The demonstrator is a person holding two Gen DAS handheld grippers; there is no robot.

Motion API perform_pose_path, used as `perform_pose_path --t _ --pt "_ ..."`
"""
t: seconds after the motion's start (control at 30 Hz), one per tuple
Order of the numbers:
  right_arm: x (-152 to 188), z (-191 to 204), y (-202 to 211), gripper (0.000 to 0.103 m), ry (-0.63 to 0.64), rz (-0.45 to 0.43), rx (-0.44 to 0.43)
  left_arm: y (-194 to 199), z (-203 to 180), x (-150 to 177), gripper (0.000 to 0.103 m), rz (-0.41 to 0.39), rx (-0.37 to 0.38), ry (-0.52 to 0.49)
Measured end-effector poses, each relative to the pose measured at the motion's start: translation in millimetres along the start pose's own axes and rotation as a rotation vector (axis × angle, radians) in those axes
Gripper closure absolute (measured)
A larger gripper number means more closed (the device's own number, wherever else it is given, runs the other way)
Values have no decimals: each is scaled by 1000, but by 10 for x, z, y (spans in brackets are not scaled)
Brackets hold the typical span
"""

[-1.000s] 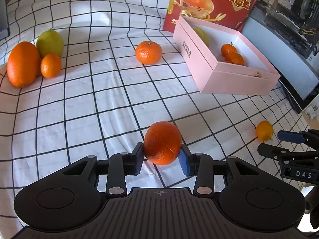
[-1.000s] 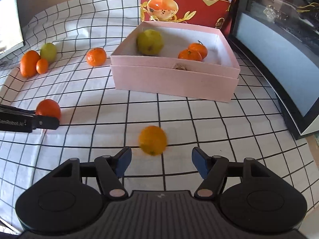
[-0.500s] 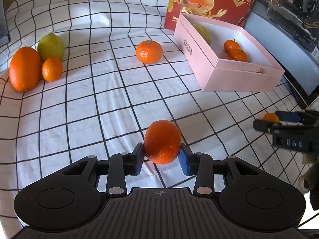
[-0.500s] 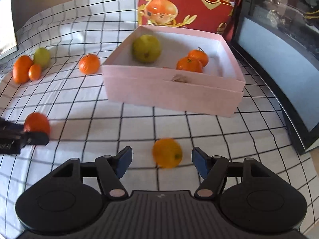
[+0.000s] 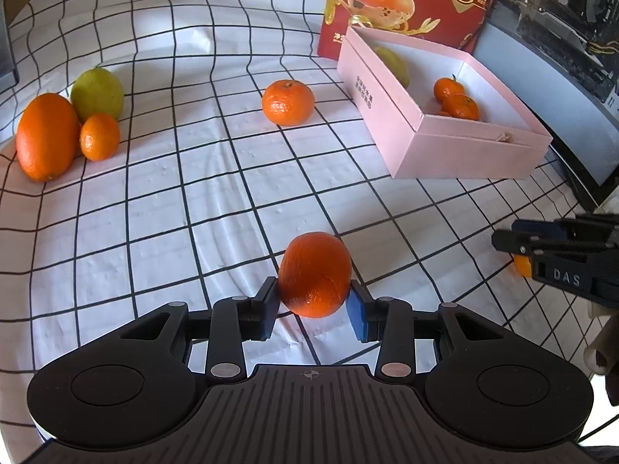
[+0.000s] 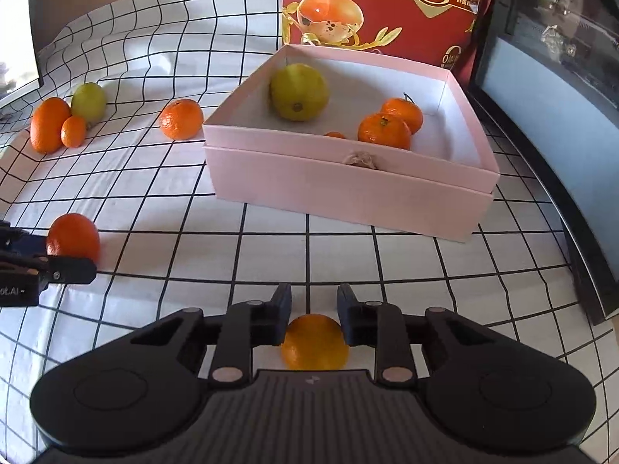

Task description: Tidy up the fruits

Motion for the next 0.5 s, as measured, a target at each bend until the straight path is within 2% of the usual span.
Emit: perform_pose_path --t 0.1,0.27,0.5 --pt "44 -22 42 75 -10 -6 -2 2 6 -9 61 3 10 19" --pt "158 -80 98 72 -30 -19 -2 -7 69 -69 60 11 70 90" --pt "219 -108 153 71 -36 -23 0 -56 33 -203 60 -1 57 54"
Point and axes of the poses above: each gripper's, at about its wrist camera, not at the fingertips, and y roughly against the way its jaws point, z to its left, x to its underside, the point moved 10 cm from there along -y, roughly the way its jaws point, and after that the axes turned 7 degrees about y, right-handed, at the moved point
